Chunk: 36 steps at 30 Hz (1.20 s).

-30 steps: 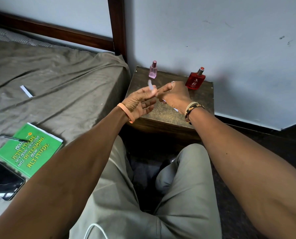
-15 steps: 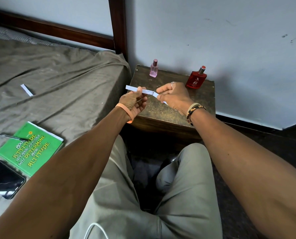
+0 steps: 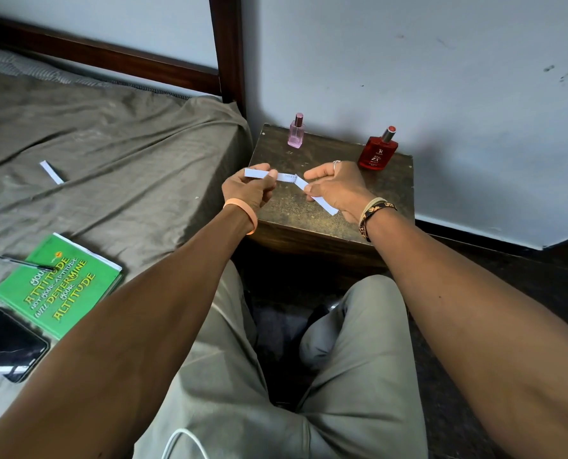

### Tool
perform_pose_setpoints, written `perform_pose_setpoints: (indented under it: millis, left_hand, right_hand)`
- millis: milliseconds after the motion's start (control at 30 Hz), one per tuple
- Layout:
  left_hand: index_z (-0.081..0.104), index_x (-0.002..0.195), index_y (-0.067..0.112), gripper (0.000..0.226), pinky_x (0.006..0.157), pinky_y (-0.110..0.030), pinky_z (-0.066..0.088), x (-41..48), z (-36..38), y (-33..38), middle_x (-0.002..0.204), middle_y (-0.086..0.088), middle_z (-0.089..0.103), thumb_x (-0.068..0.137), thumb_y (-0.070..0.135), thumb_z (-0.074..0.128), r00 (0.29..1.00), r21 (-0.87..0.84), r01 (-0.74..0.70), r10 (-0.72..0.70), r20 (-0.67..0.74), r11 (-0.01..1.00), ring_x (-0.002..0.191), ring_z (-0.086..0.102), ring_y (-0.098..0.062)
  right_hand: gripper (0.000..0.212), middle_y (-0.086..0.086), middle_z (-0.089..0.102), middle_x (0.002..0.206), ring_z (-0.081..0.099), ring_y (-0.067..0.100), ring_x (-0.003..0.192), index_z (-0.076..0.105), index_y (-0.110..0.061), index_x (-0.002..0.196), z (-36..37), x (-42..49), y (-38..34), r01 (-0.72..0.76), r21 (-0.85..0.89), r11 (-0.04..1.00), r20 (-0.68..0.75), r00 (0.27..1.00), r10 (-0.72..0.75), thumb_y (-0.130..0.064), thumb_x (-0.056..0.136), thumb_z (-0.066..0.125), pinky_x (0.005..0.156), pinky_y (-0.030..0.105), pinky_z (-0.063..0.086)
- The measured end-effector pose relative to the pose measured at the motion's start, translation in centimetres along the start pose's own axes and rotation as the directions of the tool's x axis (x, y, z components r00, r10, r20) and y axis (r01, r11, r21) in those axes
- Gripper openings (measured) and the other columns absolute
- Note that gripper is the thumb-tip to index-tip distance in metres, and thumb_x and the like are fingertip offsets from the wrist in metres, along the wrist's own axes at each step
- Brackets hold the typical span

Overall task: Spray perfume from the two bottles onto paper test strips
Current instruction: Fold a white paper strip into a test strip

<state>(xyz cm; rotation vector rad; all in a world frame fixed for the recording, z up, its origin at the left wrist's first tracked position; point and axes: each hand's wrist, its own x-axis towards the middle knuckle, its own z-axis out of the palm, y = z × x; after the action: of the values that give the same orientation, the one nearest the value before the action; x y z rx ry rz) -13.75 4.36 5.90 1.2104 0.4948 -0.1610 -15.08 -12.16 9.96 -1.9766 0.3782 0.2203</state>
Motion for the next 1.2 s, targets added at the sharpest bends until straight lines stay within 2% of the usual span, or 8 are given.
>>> perform_pose_setpoints:
  millis: [167,300,367,500,733,900,1100,1200]
  left_hand:
    - [0.056,0.09,0.026,0.044,0.071,-0.037,0.06,-0.2,0.4,-0.3,0.092,-0.007,0.069,0.059,0.03,0.087,0.946,0.426,-0.302,0.325,0.02,0.853,0.078,0.069,-0.022]
    - [0.049,0.09,0.027,0.039,0.071,-0.021,0.052,-1.1,1.3,-0.2,0.088,0.008,0.067,0.069,0.026,0.082,0.854,0.586,-0.505,0.467,0.23,0.634,0.081,0.067,-0.011]
    - [0.05,0.09,0.026,0.037,0.071,-0.02,0.051,-1.4,1.6,-0.2,0.089,0.01,0.064,0.07,0.023,0.08,0.814,0.6,-0.555,0.525,0.249,0.576,0.082,0.065,-0.009]
    - [0.053,0.088,0.023,0.025,0.068,-0.021,0.054,-1.5,1.3,-0.4,0.083,0.009,0.061,0.075,0.019,0.073,0.753,0.659,-0.616,0.567,0.332,0.431,0.073,0.062,-0.007]
    - [0.07,0.076,0.025,0.003,0.07,-0.032,0.057,-1.9,1.4,-0.2,0.092,0.003,0.066,0.074,0.026,0.072,0.69,0.684,-0.69,0.501,0.523,0.236,0.078,0.061,-0.011]
    - [0.073,0.091,0.018,0.032,0.074,-0.035,0.055,-2.0,1.1,-0.9,0.11,-0.006,0.063,0.069,0.041,0.08,0.577,0.661,-0.751,0.499,0.646,0.013,0.1,0.06,-0.023]
    - [0.075,0.093,0.019,0.024,0.074,-0.035,0.054,-2.0,1.3,-1.8,0.109,-0.009,0.064,0.079,0.039,0.074,0.451,0.611,-0.79,0.619,0.643,-0.059,0.097,0.059,-0.026]
    - [0.074,0.096,0.018,0.028,0.077,-0.03,0.05,-1.8,1.5,-1.7,0.109,-0.006,0.063,0.086,0.042,0.063,0.49,0.631,-0.776,0.641,0.591,0.012,0.098,0.058,-0.022]
  right_hand:
    - [0.027,0.013,0.074,0.096,0.074,0.024,0.082,0.071,-0.012,0.082,0.3,0.1,-0.5,-0.117,0.206,0.972,-0.077,0.988,0.135,0.0,0.066,0.089,0.078,0.035,0.062]
    - [0.03,0.016,0.072,0.096,0.072,0.024,0.082,0.07,-0.004,0.089,0.3,-0.2,-1.1,-0.202,0.429,0.881,0.006,0.975,0.22,0.012,0.068,0.082,0.073,0.032,0.062]
    - [0.032,0.015,0.073,0.093,0.072,0.025,0.079,0.072,-0.006,0.095,0.1,-0.3,-1.0,-0.249,0.433,0.867,0.062,0.967,0.247,0.011,0.069,0.082,0.066,0.032,0.061]
    - [0.025,0.011,0.075,0.089,0.072,0.029,0.09,0.076,-0.018,0.081,0.0,0.0,-0.6,-0.279,0.357,0.892,0.064,0.96,0.274,0.004,0.072,0.083,0.077,0.037,0.059]
    - [0.025,0.006,0.071,0.072,0.064,0.018,0.064,0.073,-0.019,0.075,0.0,-0.2,-0.8,-0.27,0.339,0.901,0.06,0.962,0.266,0.005,0.076,0.079,0.053,0.025,0.048]
    - [0.025,0.007,0.075,0.083,0.065,0.016,0.064,0.077,-0.015,0.092,-0.3,0.3,-0.5,-0.293,0.327,0.899,0.058,0.955,0.29,0.004,0.076,0.079,0.052,0.025,0.047]
    - [0.017,0.002,0.065,0.07,0.051,0.007,0.052,0.072,-0.018,0.086,-0.7,0.3,-0.5,-0.332,0.351,0.876,0.111,0.943,0.313,-0.002,0.086,0.071,0.042,0.016,0.031]
    - [0.018,0.001,0.061,0.07,0.044,0.006,0.05,0.073,-0.014,0.097,-0.6,0.7,-0.1,-0.328,0.37,0.869,0.098,0.944,0.315,-0.016,0.081,0.081,0.039,0.018,0.029]
